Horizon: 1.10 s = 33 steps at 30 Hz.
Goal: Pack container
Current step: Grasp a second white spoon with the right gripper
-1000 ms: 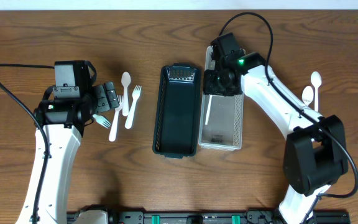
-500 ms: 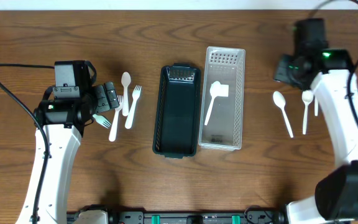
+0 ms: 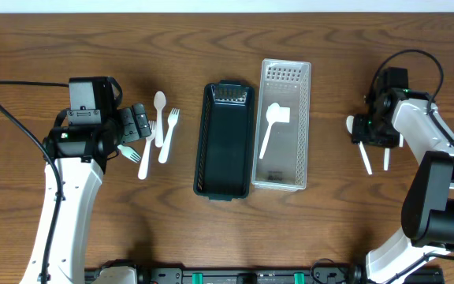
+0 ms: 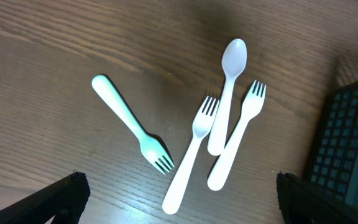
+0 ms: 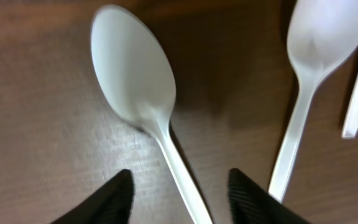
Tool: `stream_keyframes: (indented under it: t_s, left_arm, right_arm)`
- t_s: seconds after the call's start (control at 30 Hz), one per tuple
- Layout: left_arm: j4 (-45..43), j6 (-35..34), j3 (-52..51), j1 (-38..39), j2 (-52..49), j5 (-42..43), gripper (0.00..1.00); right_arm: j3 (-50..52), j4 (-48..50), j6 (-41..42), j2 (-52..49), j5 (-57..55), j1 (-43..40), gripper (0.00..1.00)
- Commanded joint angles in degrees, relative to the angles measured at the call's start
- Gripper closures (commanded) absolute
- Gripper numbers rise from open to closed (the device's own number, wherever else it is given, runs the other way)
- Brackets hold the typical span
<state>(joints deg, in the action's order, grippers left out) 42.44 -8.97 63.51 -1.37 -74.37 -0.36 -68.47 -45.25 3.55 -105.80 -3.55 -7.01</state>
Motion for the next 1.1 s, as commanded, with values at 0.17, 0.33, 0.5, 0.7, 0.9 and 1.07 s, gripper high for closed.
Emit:
stream_keyframes:
  t_s: [0.17, 0.33, 0.5, 0.7, 0.9, 1.07]
  left_arm:
    - [0.2, 0.6, 1.1, -0.3, -0.2, -0.3, 0.02]
    - [0.2, 0.6, 1.1, -0.3, -0.2, -0.3, 0.02]
    - [0.2, 0.6, 1.1, -0.3, -0.2, -0.3, 0.02]
    - [0.2, 0.6, 1.1, -0.3, -0.2, -0.3, 0.02]
    - [0.2, 0.6, 1.1, -0.3, -0.2, -0.3, 0.02]
    - [0.2, 0.6, 1.1, -0.3, -0.2, -0.3, 0.02]
  right_arm:
    - [5.6, 5.3, -1.9, -0.1, 1.8, -0.2, 0.54]
    - [7.4, 7.1, -1.9, -0.1, 2.4, -0.2, 0.57]
    - [7.4, 7.1, -1.8, -0.1, 3.4, -0.2, 0.70]
    - [6.7, 5.1, 0.9, 0.2, 5.2, -0.2, 0.99]
    - [-1.1, -3.0, 2.0, 5.7, 10.7, 0.8, 0.99]
    - [-8.6, -6.2, 6.0, 13.6, 19.0, 6.4, 0.99]
